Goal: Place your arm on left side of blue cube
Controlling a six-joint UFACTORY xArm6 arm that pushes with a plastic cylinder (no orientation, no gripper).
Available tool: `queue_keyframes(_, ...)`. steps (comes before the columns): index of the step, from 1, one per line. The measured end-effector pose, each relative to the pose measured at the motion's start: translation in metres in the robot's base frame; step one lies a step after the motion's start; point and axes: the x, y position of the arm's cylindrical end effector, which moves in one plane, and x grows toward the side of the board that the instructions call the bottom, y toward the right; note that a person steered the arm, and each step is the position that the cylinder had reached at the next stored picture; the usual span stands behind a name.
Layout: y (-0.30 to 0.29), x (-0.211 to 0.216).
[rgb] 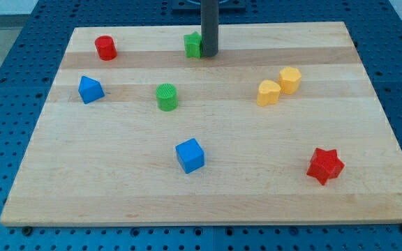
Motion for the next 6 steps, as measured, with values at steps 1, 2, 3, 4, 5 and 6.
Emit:
queue_keyframes(1,0.039,0.008)
queue_keyframes(2,0.068,0.008)
queue_keyframes(3,0.052,0.022)
queue_keyframes(4,-0.042,0.074)
queue_keyframes(5,-0.010,0.126)
queue_keyframes(6,-0.022,0.150)
